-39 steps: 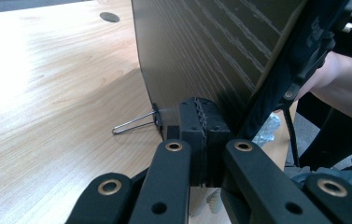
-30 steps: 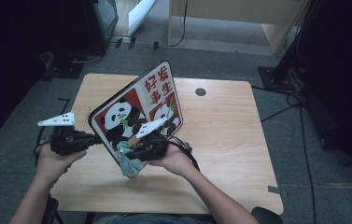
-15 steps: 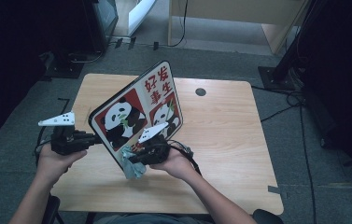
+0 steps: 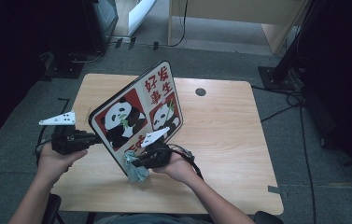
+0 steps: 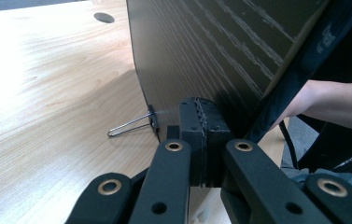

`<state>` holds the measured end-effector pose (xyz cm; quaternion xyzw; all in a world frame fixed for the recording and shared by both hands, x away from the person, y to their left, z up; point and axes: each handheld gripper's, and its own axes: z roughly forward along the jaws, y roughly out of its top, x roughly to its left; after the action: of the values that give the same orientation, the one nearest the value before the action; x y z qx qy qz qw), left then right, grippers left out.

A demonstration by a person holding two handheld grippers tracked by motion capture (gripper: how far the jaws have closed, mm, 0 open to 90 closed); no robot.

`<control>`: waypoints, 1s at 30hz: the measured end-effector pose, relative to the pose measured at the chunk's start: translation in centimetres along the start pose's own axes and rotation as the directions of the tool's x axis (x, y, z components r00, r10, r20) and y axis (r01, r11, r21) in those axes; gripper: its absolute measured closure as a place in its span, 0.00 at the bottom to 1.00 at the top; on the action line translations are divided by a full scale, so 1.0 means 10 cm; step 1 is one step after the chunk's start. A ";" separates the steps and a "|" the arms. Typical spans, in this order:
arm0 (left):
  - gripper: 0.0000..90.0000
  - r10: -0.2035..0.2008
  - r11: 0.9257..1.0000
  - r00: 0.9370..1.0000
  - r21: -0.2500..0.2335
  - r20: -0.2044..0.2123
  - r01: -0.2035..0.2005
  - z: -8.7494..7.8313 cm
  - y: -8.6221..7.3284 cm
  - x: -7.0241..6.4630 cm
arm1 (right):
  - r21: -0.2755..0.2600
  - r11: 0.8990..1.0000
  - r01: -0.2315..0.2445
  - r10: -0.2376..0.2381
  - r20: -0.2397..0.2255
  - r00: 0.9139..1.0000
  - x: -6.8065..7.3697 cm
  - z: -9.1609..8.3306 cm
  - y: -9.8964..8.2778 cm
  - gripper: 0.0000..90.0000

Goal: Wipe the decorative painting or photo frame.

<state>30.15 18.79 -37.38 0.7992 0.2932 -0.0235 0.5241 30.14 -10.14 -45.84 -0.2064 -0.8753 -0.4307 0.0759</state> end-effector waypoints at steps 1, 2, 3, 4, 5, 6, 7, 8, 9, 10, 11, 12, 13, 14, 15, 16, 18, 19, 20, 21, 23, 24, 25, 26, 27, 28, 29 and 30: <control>1.00 0.000 1.000 1.000 0.000 -0.001 0.000 0.00 0.00 0.00 | 0.002 1.000 -0.004 0.004 0.000 1.000 0.00 0.01 -0.01 0.91; 1.00 0.001 1.000 1.000 0.000 -0.001 -0.001 0.00 0.00 0.00 | 0.005 1.000 -0.005 0.005 0.002 1.000 -0.01 0.01 -0.02 0.91; 1.00 0.001 1.000 1.000 0.000 -0.002 -0.001 0.00 0.00 0.00 | 0.011 1.000 -0.011 0.011 0.003 1.000 -0.01 0.01 -0.03 0.91; 1.00 0.001 1.000 1.000 0.001 -0.002 -0.001 0.00 0.00 0.00 | 0.013 1.000 -0.013 0.013 0.002 1.000 -0.02 0.02 -0.04 0.91; 1.00 0.002 1.000 1.000 0.001 -0.002 -0.002 0.00 0.00 0.00 | 0.016 1.000 -0.016 0.016 0.003 1.000 -0.02 0.02 -0.05 0.91; 1.00 0.002 1.000 1.000 0.001 -0.002 -0.002 0.00 0.00 0.00 | 0.020 1.000 -0.014 0.014 0.005 1.000 -0.03 0.03 -0.06 0.91; 1.00 0.002 1.000 1.000 0.001 -0.002 -0.002 0.00 0.00 0.00 | 0.021 1.000 -0.020 0.020 0.004 1.000 -0.03 0.03 -0.07 0.91; 1.00 0.002 1.000 1.000 0.001 -0.002 -0.002 0.00 0.00 0.00 | 0.019 1.000 -0.023 0.023 0.004 1.000 -0.03 0.03 -0.07 0.91; 1.00 0.002 1.000 1.000 0.001 -0.001 -0.002 0.00 0.00 0.00 | 0.019 1.000 -0.024 0.024 0.004 1.000 -0.03 0.03 -0.08 0.92; 1.00 0.002 1.000 1.000 0.001 0.000 -0.002 0.00 0.00 0.00 | 0.020 1.000 -0.023 0.023 0.004 1.000 -0.04 0.03 -0.08 0.91; 1.00 0.003 1.000 1.000 0.001 -0.001 -0.003 0.00 0.00 0.00 | 0.021 0.999 -0.024 0.024 0.004 1.000 -0.04 0.03 -0.09 0.91; 1.00 0.002 1.000 1.000 0.000 -0.001 -0.002 0.00 0.00 -0.01 | 0.020 0.999 -0.028 0.028 0.006 1.000 -0.04 0.03 -0.09 0.92; 1.00 0.002 1.000 1.000 0.000 0.000 -0.002 0.00 0.00 -0.01 | 0.021 0.999 -0.029 0.029 0.007 1.000 -0.04 0.03 -0.10 0.92; 1.00 0.003 1.000 1.000 0.000 0.000 -0.003 0.00 0.00 0.00 | 0.021 0.999 -0.027 0.027 0.006 1.000 -0.05 0.03 -0.10 0.91; 1.00 0.002 1.000 1.000 -0.002 -0.001 -0.002 0.00 0.00 0.00 | 0.022 0.999 -0.031 0.031 0.010 0.999 -0.05 0.03 -0.11 0.91; 1.00 0.000 1.000 1.000 -0.004 0.000 0.000 0.00 0.00 0.00 | 0.026 0.999 -0.035 0.035 0.011 0.999 -0.05 0.03 -0.11 0.91; 1.00 0.000 1.000 1.000 -0.005 -0.001 0.000 0.00 -0.01 0.00 | 0.029 0.999 -0.040 0.039 0.016 0.999 -0.06 0.03 -0.12 0.91; 1.00 0.000 1.000 1.000 -0.006 -0.001 0.000 0.00 -0.01 0.00 | 0.031 0.999 -0.042 0.041 0.017 0.999 -0.06 0.03 -0.12 0.92; 1.00 0.000 1.000 1.000 -0.007 -0.002 0.000 0.00 -0.01 0.00 | 0.033 0.998 -0.044 0.044 0.019 0.999 -0.05 0.03 -0.11 0.92; 1.00 0.000 1.000 1.000 -0.008 -0.004 0.000 0.00 0.00 0.00 | 0.036 0.998 -0.047 0.046 0.019 0.999 -0.05 0.02 -0.11 0.92; 0.99 -0.002 1.000 1.000 -0.010 -0.005 0.002 0.00 -0.01 0.00 | 0.041 0.998 -0.046 0.046 0.014 0.999 -0.04 0.01 -0.10 0.92; 0.99 -0.003 1.000 1.000 -0.012 -0.004 0.003 0.00 -0.01 0.01 | 0.044 0.998 -0.047 0.047 0.011 0.999 -0.03 0.01 -0.09 0.92; 0.99 -0.004 1.000 1.000 -0.013 -0.004 0.004 -0.01 0.00 0.01 | 0.043 0.998 -0.048 0.047 0.008 0.999 -0.01 -0.01 -0.08 0.92; 0.98 -0.003 1.000 1.000 -0.014 -0.005 0.003 -0.01 0.00 0.01 | 0.033 0.999 -0.042 0.042 0.004 0.999 0.00 -0.02 -0.06 0.92; 0.98 -0.003 1.000 1.000 -0.014 -0.005 0.003 -0.01 0.00 0.01 | 0.019 0.999 -0.035 0.035 -0.004 0.999 0.02 -0.04 -0.04 0.92; 0.98 -0.005 1.000 1.000 -0.014 -0.005 0.005 -0.01 -0.01 0.01 | 0.014 0.999 -0.033 0.033 -0.010 0.999 0.05 -0.06 -0.01 0.92; 0.98 -0.005 1.000 1.000 -0.014 -0.006 0.005 0.00 -0.01 0.01 | 0.006 1.000 -0.020 0.020 -0.014 1.000 0.08 -0.08 0.02 0.92; 0.98 -0.005 1.000 1.000 -0.015 -0.007 0.005 0.00 -0.01 0.01 | 0.002 1.000 -0.013 0.013 -0.016 1.000 0.12 -0.09 0.05 0.92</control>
<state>30.20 18.88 -37.45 0.7947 0.2973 -0.0201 0.5289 29.20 -10.23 -44.48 -0.2087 -0.8738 -0.4308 0.0859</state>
